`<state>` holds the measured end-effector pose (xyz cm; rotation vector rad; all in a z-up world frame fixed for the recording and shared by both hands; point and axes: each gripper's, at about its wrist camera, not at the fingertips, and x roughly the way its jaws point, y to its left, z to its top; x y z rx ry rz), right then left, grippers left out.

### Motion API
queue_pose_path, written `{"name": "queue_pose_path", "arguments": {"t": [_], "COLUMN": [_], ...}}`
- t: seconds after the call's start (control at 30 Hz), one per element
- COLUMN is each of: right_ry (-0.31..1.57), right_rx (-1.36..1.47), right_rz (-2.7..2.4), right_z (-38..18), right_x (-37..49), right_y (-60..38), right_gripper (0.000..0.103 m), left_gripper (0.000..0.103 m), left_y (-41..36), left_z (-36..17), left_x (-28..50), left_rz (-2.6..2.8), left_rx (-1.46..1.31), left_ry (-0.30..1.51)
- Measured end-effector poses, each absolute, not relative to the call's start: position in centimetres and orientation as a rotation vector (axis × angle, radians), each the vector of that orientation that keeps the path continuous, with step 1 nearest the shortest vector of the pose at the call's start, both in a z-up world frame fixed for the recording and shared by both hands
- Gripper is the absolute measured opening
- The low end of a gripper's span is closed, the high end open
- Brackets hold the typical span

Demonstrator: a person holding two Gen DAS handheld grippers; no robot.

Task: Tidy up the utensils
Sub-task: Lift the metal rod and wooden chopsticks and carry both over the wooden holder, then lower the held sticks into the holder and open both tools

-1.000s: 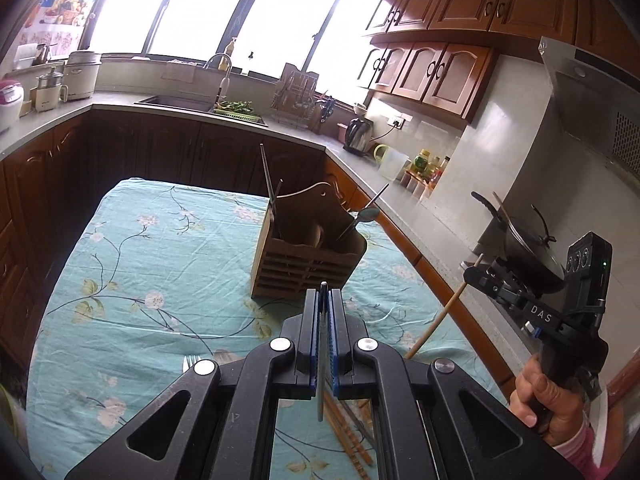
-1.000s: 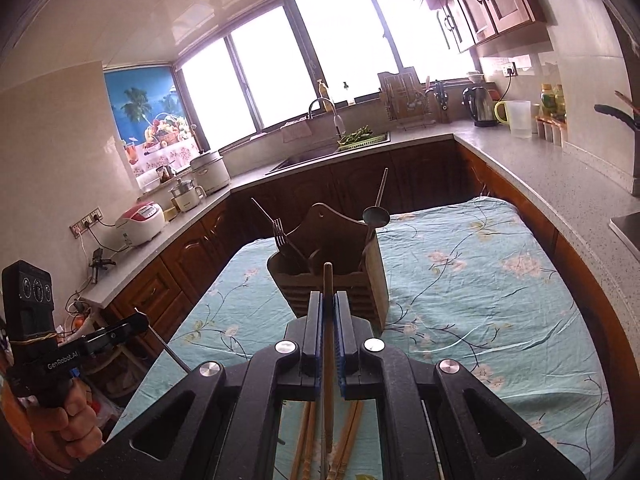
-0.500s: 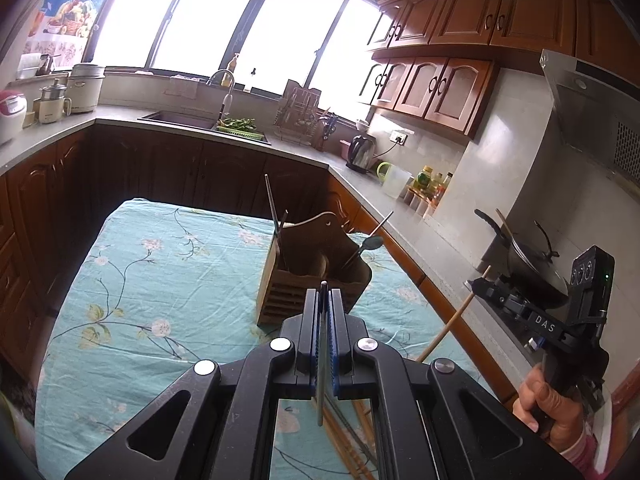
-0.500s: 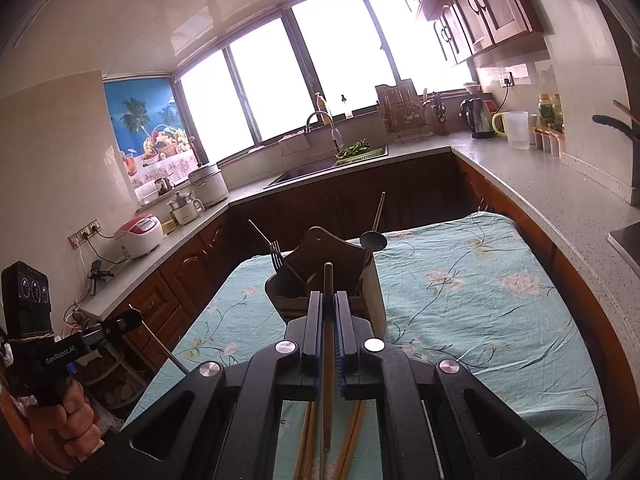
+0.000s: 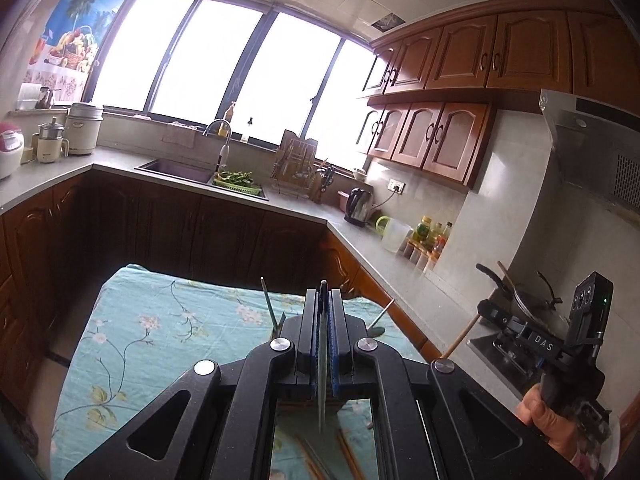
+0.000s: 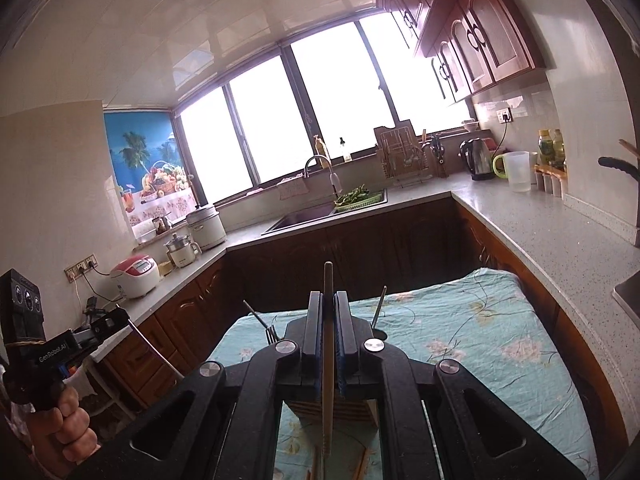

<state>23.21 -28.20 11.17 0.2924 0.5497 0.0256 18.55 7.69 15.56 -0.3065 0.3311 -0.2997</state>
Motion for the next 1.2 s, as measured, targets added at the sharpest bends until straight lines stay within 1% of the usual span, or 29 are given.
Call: {"name": "queue_pose_path", "arguments": {"t": [0.17, 0.37, 0.7, 0.93, 1.03, 1.2], "right_ry": [0.489, 0.466, 0.524, 0.606, 0.633, 0.645], "right_rx": [0.309, 0.312, 0.324, 0.358, 0.364, 0.372], "right_rz": [0.008, -0.024, -0.053, -0.061, -0.059, -0.062], "right_z": [12.2, 11.4, 5.8, 1.6, 0.4, 0.3], "right_x": [26.0, 28.8, 30.2, 30.8, 30.8, 30.8], "right_y": [-28.9, -29.6, -30.0, -30.0, -29.9, -30.2], "right_gripper": [0.005, 0.005, 0.005, 0.005, 0.006, 0.006], "left_gripper": [0.002, 0.002, 0.002, 0.002, 0.002, 0.002], "left_y": [7.7, 6.8, 4.6, 3.4, 3.6, 4.2], "left_z": [15.9, 13.9, 9.1, 6.3, 5.6, 6.2], "left_x": [21.8, 26.0, 31.7, 34.7, 35.5, 36.1], "left_rz": [-0.276, -0.235, -0.198, -0.201, -0.196, -0.197], "left_rx": [-0.307, -0.305, -0.322, -0.331, -0.323, -0.322], "left_ry": [0.283, 0.283, 0.351, 0.419, 0.449, 0.455]}}
